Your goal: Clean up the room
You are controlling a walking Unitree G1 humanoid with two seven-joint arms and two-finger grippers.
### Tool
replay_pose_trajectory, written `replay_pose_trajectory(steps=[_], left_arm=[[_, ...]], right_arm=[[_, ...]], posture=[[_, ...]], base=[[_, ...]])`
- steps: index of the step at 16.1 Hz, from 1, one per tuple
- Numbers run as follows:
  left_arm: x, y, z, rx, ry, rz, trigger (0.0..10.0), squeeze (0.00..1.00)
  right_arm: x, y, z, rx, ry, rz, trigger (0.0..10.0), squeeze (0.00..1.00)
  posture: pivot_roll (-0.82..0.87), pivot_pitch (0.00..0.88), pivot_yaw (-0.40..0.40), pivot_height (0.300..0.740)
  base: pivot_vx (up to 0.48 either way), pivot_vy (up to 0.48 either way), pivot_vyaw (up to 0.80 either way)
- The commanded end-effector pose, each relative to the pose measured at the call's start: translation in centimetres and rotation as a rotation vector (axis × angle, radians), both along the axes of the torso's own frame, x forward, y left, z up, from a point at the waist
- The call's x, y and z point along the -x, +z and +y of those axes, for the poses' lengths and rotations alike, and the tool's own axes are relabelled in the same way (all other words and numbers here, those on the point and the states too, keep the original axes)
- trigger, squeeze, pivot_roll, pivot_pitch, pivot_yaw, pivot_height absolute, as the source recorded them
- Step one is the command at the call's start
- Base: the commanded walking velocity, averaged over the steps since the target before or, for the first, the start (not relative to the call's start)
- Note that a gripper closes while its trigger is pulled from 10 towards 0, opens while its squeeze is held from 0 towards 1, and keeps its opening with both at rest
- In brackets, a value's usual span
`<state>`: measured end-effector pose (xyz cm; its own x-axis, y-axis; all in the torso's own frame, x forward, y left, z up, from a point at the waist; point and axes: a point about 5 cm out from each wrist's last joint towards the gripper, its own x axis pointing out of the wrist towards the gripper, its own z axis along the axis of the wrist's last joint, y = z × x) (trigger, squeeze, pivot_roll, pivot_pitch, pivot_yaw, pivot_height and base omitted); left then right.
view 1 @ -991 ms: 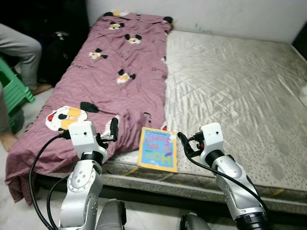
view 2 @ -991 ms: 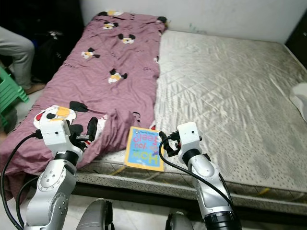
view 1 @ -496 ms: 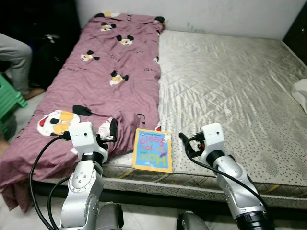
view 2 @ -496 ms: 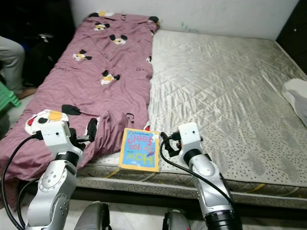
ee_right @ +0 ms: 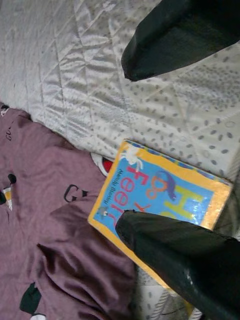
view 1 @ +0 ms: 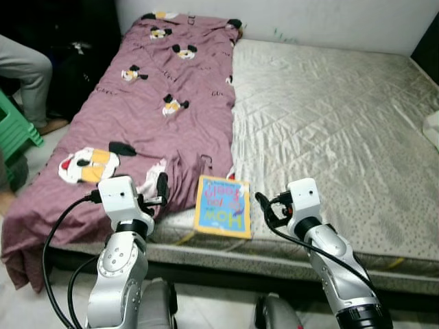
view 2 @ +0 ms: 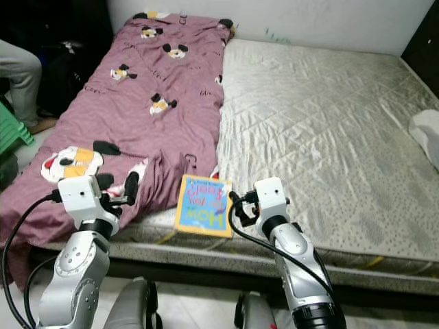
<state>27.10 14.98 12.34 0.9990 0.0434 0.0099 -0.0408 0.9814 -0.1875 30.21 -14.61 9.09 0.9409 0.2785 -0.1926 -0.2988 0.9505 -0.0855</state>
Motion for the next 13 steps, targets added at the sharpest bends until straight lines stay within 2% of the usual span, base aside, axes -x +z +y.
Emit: replay_pose_trajectory(steps=[1, 9, 13], left_arm=[[0.15, 0.02, -0.05, -0.005, 0.008, 0.005, 10.0, 0.0], [-0.01, 0.23, 0.46, -0.023, 0.027, -0.005, 10.0, 0.0], [-0.05, 0.42, 0.36, -0.017, 0.015, -0.022, 10.0, 0.0]], right_arm=[[0.11, -0.05, -0.33, 0.003, -0.012, 0.004, 10.0, 0.0], [-0.24, -0.21, -0.25, -0.01, 0.003, 0.011, 10.0, 0.0], [-0.48, -0.26, -0.22, -0.014, 0.004, 0.012, 10.0, 0.0]], posture=[[0.01, 0.134, -0.047, 0.586], [0.01, 0.134, -0.046, 0.581], [0.01, 0.128, -0.047, 0.581]], base=[[0.0, 0.0, 0.0], [0.0, 0.0, 0.0], [0.296, 0.0, 0.0]])
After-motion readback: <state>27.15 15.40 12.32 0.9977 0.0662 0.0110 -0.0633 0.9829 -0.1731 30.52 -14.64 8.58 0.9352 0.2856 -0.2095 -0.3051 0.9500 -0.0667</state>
